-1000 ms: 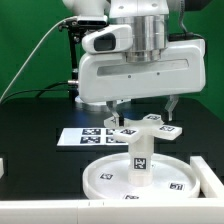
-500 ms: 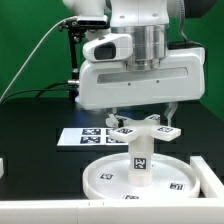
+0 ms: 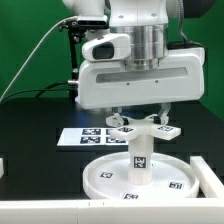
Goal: Assemble round table
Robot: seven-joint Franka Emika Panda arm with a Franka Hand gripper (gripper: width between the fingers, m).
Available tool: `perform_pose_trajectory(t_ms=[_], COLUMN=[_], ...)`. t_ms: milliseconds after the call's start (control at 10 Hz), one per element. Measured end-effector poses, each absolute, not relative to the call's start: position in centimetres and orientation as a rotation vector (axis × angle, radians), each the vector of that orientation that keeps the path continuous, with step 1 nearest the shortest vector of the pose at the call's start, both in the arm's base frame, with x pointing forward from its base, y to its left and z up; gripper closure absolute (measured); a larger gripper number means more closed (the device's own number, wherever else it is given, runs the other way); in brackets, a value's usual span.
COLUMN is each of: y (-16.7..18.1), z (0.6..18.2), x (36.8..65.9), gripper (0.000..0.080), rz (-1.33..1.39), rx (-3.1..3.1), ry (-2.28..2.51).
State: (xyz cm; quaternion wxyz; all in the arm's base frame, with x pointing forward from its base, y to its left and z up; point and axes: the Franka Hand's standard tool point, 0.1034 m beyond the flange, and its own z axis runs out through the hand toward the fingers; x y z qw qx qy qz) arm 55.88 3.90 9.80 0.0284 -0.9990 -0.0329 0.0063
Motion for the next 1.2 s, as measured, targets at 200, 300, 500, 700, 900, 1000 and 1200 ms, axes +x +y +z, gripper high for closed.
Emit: perform_pose_trajectory(t_ms=[200,300,500,700,900,1000,1200], y=[4.08,4.07,4.01,3.99,3.95,3.96,3.94], z=[9.82,9.83,9.82,9.98,9.81,9.80,9.76], x=[56.30,56.31,56.34,56.37,56.34,56.35,56.45], gripper=[0.0359,0.0359,0.0357,0.0357,0.0357,0.0357,0.0357], rz=[-0.043,-0.055,-0.045,-0.031,-0.022,-0.017,-0.009], rx=[-3.084,-3.059,-2.957,-2.846,-2.781,-2.737,-2.587], ry=[0.263,0.459,0.825,1.103,1.256,1.347,1.613])
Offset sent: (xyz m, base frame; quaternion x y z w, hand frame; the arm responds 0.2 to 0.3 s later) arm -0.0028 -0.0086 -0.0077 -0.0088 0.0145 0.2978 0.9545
